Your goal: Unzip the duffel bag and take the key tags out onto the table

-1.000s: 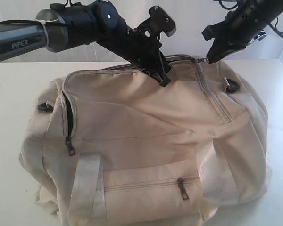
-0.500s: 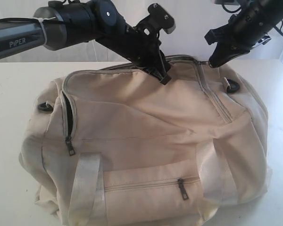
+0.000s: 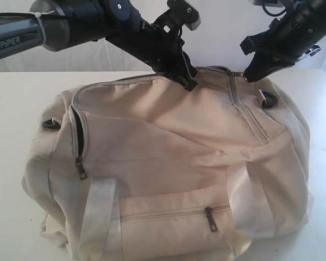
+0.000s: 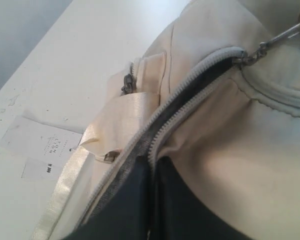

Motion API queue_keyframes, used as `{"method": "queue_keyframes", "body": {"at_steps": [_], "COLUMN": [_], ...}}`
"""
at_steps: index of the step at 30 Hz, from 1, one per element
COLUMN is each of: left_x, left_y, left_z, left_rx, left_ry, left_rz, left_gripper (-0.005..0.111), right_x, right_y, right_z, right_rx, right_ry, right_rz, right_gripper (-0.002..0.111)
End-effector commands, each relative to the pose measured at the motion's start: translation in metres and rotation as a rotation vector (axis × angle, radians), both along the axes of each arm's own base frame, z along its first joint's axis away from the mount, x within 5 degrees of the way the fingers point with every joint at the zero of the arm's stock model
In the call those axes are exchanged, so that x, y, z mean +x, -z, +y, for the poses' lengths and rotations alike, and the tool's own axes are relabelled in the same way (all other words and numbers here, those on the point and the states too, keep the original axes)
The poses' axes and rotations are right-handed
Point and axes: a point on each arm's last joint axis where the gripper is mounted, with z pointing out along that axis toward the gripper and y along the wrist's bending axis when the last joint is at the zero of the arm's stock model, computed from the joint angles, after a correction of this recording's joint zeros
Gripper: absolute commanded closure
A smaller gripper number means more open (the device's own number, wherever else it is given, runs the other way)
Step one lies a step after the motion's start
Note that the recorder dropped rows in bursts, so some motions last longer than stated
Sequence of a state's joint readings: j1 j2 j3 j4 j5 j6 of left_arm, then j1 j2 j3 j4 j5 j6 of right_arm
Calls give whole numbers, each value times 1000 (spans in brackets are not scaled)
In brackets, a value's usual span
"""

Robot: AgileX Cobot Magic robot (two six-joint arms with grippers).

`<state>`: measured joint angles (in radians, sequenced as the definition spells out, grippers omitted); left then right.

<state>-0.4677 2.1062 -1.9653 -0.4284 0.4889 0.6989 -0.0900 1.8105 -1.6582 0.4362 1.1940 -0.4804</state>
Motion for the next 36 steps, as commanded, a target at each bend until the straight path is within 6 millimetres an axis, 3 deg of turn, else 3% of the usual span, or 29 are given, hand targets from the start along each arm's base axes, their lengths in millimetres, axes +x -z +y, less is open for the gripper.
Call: {"method": "queue_keyframes", "body": {"at_steps": [1,10,16,21,26,32,36], "left_x": [-2,-5,-3,-2,-15,-39,-45], "left_y": [-14,-16,-17,-35,-53,-45,-43], "left_z": [7,7,8,26,29,21,22], "left_rx": [-7,-1,-5,-26,-34,-28,7], "left_ry": [-13,0,-13,-48,-7,224,269], "left_rz": [-25,-10,-27,-54,-49,136,191], "left_gripper": [107,107,107,107,107,107,107], "right_x": [-15,-32,-35,-30,-13,-9,-7], "right_y": [-4,-13,-6,-6,-14,-15,-16], "right_z": [-4,-3,-5,-8,-6,-9,-13], "right_rx": [-26,-29,-57,-77,-1,-28,-42], "right_ry": [-4,2,0,37,135,155,192], "right_rz": [23,14,39,-5,-170,-221,-238], "right_gripper": [108,108,108,108,108,108,108]}}
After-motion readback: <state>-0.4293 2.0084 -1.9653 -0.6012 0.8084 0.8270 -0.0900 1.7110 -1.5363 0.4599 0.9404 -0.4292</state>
